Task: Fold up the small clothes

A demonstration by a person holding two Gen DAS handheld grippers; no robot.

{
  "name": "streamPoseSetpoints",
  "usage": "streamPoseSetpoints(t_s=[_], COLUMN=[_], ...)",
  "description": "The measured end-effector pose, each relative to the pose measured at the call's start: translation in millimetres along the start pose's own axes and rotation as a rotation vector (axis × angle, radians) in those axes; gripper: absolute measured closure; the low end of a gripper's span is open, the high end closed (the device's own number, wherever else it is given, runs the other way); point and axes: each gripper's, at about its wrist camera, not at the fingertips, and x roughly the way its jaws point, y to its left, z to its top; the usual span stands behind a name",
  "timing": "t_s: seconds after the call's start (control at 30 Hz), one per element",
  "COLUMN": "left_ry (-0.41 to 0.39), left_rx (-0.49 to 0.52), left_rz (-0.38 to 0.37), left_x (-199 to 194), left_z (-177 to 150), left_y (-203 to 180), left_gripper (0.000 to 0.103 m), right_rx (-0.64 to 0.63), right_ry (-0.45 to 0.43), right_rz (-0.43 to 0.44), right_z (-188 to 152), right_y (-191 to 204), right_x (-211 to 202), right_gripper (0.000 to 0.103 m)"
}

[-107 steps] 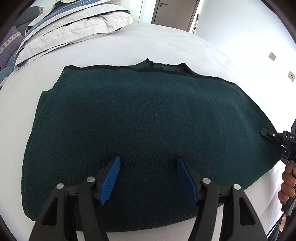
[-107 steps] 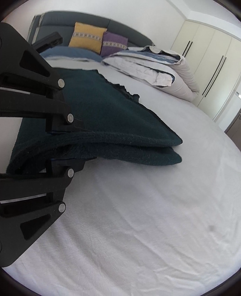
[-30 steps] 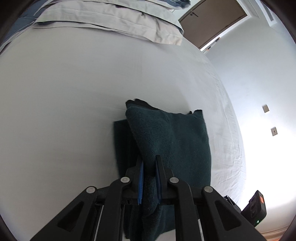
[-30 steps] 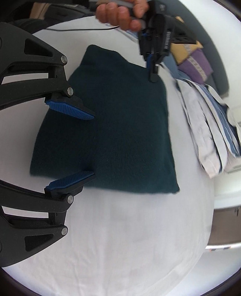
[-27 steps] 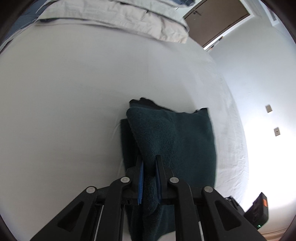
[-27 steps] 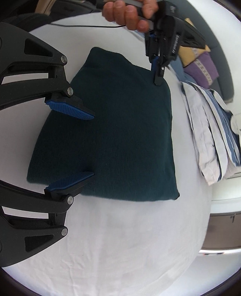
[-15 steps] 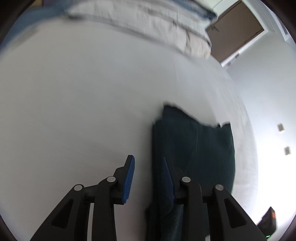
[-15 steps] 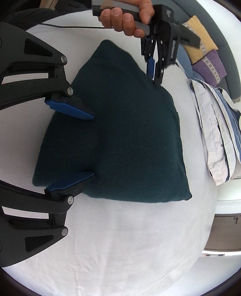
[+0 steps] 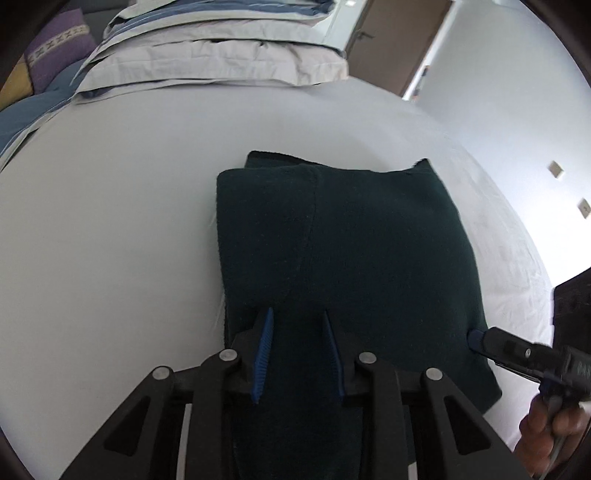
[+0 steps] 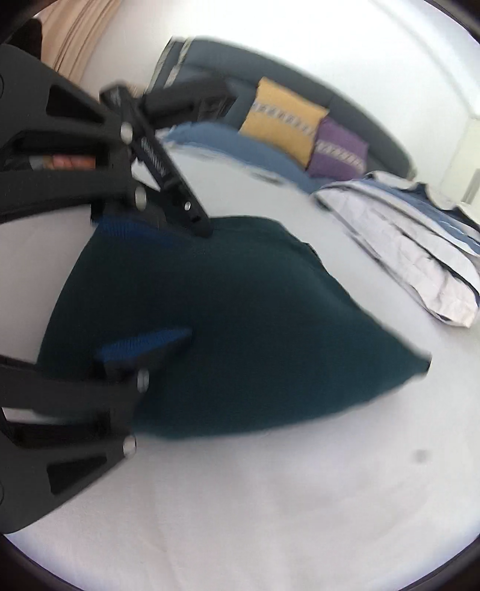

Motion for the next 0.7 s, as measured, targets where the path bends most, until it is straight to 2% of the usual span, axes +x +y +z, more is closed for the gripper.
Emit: streamPoseSetpoints(t_s=[0.03,0.07,0.1,0.17,0.3,0.33,0.4,0.47,0.57,0.63,0.7], left_ry=[0.001,0.004,0.006,0.005,-0.001,-0.002,0.000,0.007,-0.031,-0.096,-0.126], left_rx=[0.001,-0.005,-0.015,-0.047,-0.046,-0.033,-0.028,-0.034,-0.031,-0.023,-0.020], left_rz=[-0.009,-0.017,-0.028,-0.048,-0.031,-0.021,-0.023,-0.033,0.018,0.011,0.008], left_x=[-0.8,0.7,1.2,1.4,1.8,2.2,-5.2,-7.9,-32.8,-50.6,-55.9], left_z=[-0.3,0.7,2.8,4.3,6.7,6.6,1.7,4.7,12.0,25.4,44.5], left_y=[3.1,6.2,10.1,14.9,9.9,8.0,2.6,4.7,6.5,5.3,1.7], left_gripper=[0.073,0.073,0.073,0.074,0.074,0.074,0.074,0.074,0.071,0.060,0.058], right_rx=[0.025,0.047,0.039,0.018,-0.043,-0.064,-0.075,-0.087,-0.134,-0.152,-0.151], right_ry=[-0.001,0.008,0.008,-0.009,-0.005,0.011,0.086,0.104,0.085,0.048,0.008], right_rz=[0.020,-0.003,-0.030,-0.030,0.062,0.050,-0.064,-0.078,-0.080,-0.055,-0.048], right_z=[-0.7,-6.8,-11.7,-20.2,-28.1,-32.9,-39.9,-41.8,-34.7,-18.3,6.9], right_y=[-5.4,-15.0,-17.4,-11.5,13.1,17.4,8.7,1.5,17.5,27.0,35.0], right_x=[-0.9,-7.7,-11.5,-21.2,-26.5,-25.4,-14.6,-13.1,-37.7,-51.3,-59.9], right_gripper=[0.073,0.075,0.076,0.076,0.073,0.073,0.068,0.075,0.073,0.072,0.065])
